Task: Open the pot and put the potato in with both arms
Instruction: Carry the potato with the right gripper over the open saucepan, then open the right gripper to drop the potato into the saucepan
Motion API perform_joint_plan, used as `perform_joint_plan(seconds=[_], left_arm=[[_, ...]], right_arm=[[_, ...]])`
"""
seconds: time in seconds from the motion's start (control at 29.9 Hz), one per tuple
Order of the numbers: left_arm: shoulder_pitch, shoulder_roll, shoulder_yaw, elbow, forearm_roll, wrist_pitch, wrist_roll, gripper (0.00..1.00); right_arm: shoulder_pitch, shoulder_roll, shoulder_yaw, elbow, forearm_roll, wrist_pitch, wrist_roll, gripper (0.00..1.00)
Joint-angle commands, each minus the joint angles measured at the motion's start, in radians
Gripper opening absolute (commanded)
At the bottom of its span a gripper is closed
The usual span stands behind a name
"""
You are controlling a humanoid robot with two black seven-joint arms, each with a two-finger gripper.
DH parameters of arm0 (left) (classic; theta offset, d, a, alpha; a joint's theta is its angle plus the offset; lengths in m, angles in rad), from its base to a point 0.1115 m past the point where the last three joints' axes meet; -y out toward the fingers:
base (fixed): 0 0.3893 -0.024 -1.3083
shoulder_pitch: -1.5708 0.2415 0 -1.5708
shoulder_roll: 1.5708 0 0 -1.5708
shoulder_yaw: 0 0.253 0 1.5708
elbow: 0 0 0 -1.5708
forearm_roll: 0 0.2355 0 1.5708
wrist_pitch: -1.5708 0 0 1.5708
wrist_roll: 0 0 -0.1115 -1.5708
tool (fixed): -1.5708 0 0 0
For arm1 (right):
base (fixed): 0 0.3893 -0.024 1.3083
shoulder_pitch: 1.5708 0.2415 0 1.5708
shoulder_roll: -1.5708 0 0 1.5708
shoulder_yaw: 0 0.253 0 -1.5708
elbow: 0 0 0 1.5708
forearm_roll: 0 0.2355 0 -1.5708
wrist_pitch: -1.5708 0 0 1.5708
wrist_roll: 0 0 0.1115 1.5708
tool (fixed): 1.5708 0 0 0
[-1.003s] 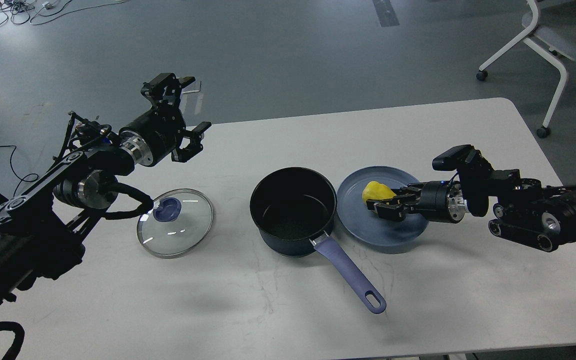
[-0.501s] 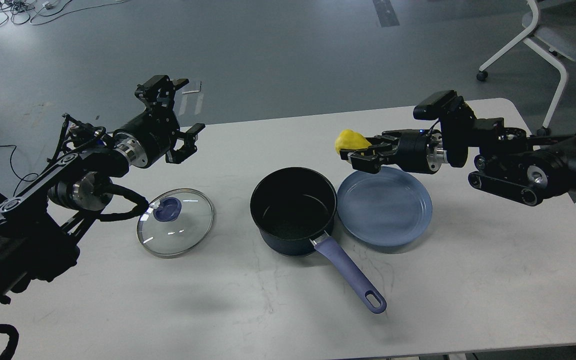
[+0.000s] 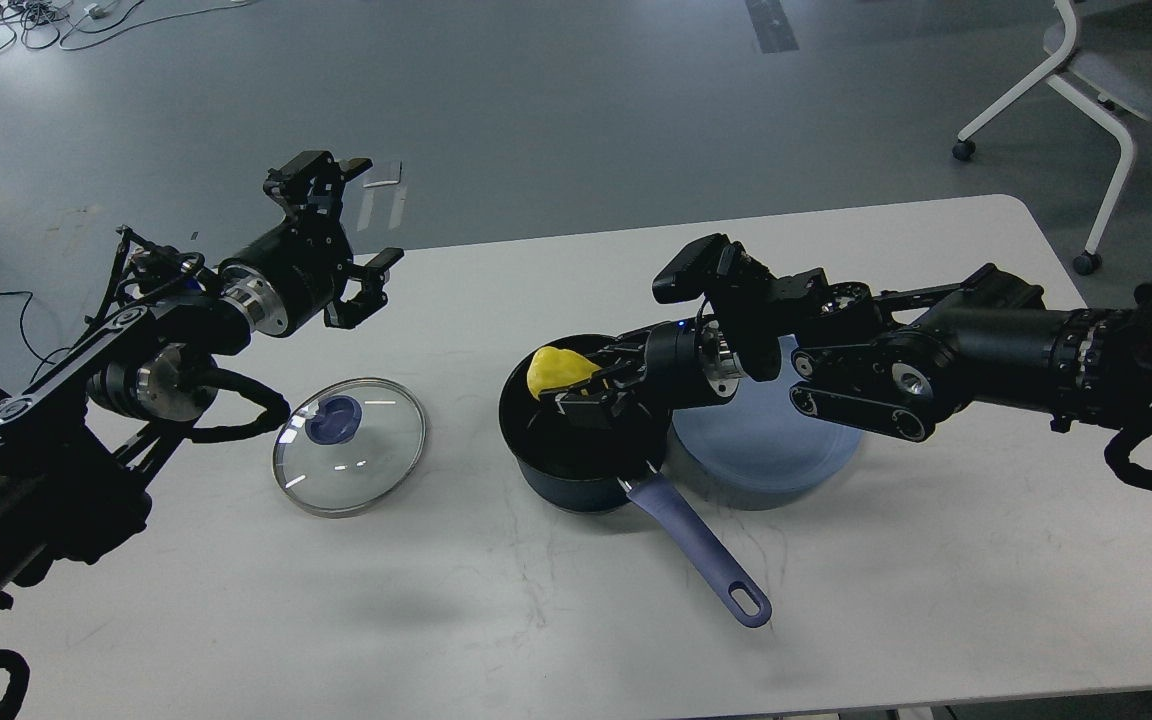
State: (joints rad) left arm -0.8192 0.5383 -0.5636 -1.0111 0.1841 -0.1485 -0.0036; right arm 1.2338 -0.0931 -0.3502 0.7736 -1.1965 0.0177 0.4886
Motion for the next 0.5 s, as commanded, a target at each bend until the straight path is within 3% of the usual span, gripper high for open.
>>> perform_joint_plan(seconds=[0.0, 0.27, 0.43, 0.47], left_arm=[[0.0, 0.003, -0.002, 0.0, 0.0, -0.008, 0.001, 0.98], [0.008, -0.003, -0.015, 0.0, -0.018, -0.051, -0.004, 0.98], [0.032, -0.009, -0.03, 0.002, -0.074, -0.052, -0.006, 0.98], [0.041, -0.011, -0.044, 0.002, -0.096, -0.052, -0.004, 0.98]], right_arm=[[0.006, -0.023, 0.014, 0.006, 0.054, 0.008, 0.0, 1.0], [-0.002, -0.028, 0.132, 0.001, 0.281, 0.007, 0.0, 1.0], [-0.033, -0.037, 0.372, 0.0, 0.549, 0.03, 0.0, 1.0], [-0.063, -0.043, 0.445, 0.001, 0.689, 0.075, 0.0, 1.0]])
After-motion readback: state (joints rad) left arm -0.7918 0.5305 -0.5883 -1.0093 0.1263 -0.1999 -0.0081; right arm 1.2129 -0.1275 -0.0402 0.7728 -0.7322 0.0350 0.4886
